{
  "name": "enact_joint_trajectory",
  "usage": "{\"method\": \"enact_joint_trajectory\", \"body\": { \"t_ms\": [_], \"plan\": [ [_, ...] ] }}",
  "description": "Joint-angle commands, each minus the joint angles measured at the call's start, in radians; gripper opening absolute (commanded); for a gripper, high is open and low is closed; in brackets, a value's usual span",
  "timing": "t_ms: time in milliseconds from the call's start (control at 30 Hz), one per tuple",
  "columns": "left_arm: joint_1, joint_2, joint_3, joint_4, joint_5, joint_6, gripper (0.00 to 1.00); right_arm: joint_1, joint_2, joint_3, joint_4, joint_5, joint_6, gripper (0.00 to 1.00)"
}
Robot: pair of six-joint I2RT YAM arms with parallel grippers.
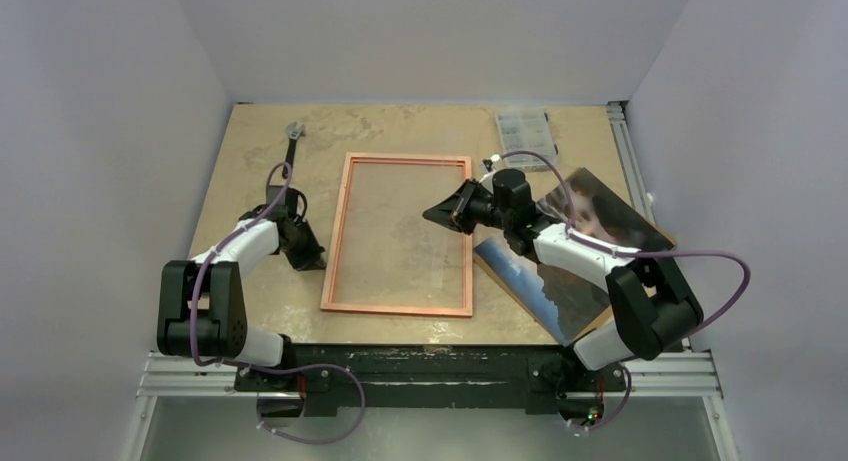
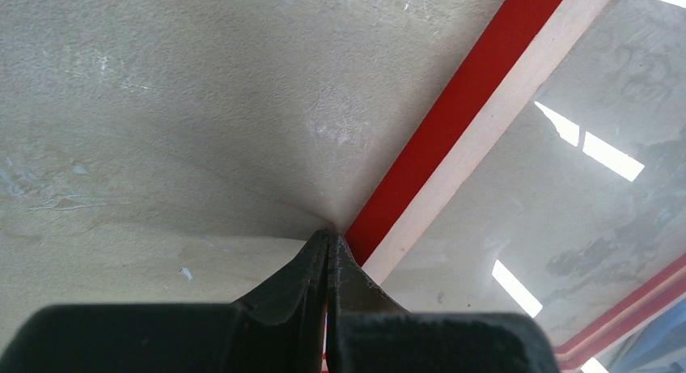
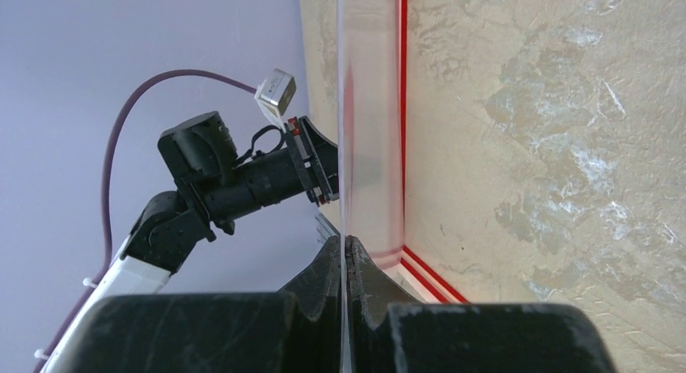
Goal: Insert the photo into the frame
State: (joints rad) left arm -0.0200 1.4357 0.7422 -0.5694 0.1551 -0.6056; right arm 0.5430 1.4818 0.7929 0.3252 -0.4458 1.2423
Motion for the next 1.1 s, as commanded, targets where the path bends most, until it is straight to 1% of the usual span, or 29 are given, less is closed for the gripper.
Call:
{"method": "enact_joint_trajectory", "body": {
  "t_ms": [0, 300, 500, 700, 1067],
  "plan": [
    [0.003, -0.012, -0.002, 0.016, -0.009, 0.023, 0.01, 0.011, -0.012, -0.003, 0.08, -0.038, 0.042, 0.0],
    [-0.003, -0.012, -0.001, 0.011, -0.012, 0.024, 0.0, 0.011, 0.013, 0.034, 0.13, -0.064, 0.099, 0.0],
    [-0.005, -0.011, 0.0, 0.01, -0.015, 0.025, 0.0, 0.012, 0.02, 0.085, 0.118, -0.067, 0.097, 0.0],
    [-0.006, -0.011, 0.002, 0.008, -0.019, 0.026, 0.0, 0.012, 0.032, 0.093, 0.129, -0.087, 0.111, 0.0],
    [-0.008, -0.007, 0.006, -0.001, -0.036, 0.027, 0.0, 0.012, 0.066, 0.124, 0.083, -0.135, 0.069, 0.0]
  ]
}}
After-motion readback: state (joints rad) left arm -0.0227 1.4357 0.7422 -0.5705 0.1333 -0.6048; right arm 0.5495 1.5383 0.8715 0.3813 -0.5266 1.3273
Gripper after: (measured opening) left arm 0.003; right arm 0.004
